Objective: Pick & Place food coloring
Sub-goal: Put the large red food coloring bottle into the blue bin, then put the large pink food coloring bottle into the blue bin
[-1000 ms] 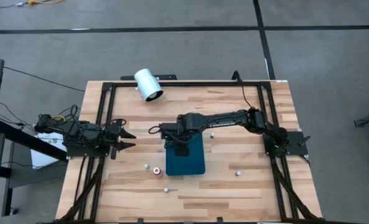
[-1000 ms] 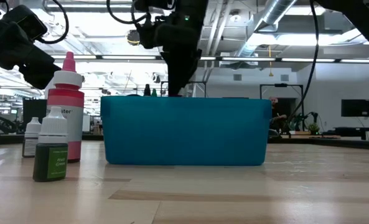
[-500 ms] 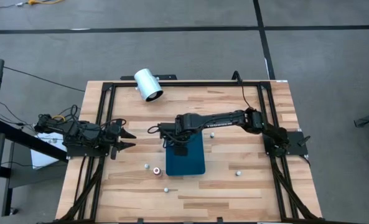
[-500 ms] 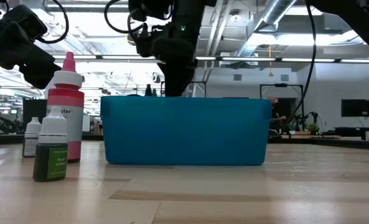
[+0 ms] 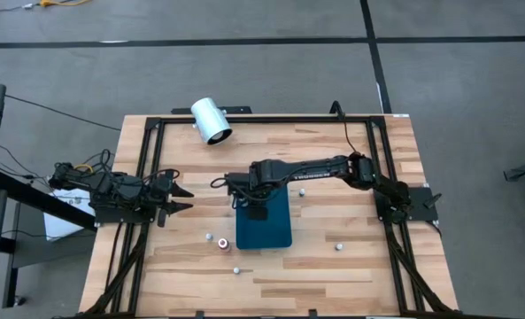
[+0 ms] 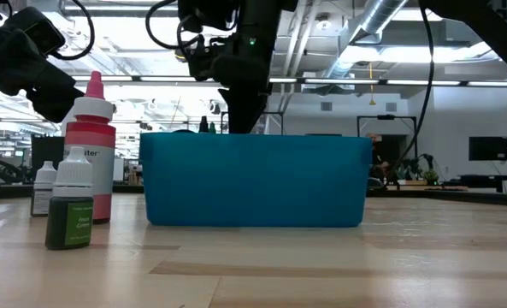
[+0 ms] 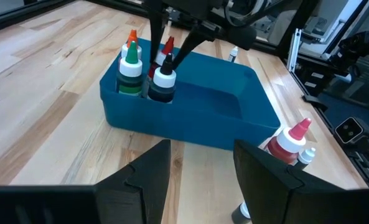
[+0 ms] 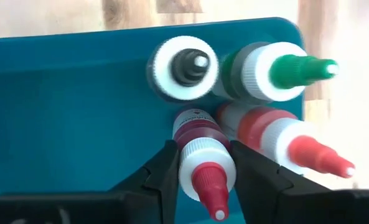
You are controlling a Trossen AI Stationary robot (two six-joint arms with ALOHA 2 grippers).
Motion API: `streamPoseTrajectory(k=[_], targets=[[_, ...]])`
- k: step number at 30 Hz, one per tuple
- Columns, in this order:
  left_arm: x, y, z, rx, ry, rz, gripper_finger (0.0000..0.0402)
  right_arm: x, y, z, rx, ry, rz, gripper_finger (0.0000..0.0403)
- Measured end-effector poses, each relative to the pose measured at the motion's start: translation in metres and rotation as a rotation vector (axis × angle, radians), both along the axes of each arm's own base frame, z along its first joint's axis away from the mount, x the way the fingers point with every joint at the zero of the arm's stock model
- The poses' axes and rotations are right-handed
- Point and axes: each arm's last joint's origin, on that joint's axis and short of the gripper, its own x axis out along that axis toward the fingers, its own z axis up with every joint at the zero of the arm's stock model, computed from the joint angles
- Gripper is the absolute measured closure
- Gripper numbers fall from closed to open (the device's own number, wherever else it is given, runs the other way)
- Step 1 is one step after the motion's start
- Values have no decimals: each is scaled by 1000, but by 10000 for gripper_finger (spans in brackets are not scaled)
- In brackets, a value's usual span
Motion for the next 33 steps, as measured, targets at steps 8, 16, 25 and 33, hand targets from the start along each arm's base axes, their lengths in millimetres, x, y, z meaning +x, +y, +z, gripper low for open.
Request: streamPoseTrajectory(k=[8, 16, 25, 33], targets=[[0, 0, 0, -2, 0, 0, 235, 0, 1, 0, 43, 2, 12, 249], [0, 0, 0, -1, 0, 1, 235, 0, 1, 0, 42, 2, 12, 208], [0, 0, 0, -2, 0, 0, 235, 0, 1, 3, 42, 2, 12, 185], [0, 0, 0, -2, 0, 0, 235, -1, 1, 33, 43, -27, 12, 196]])
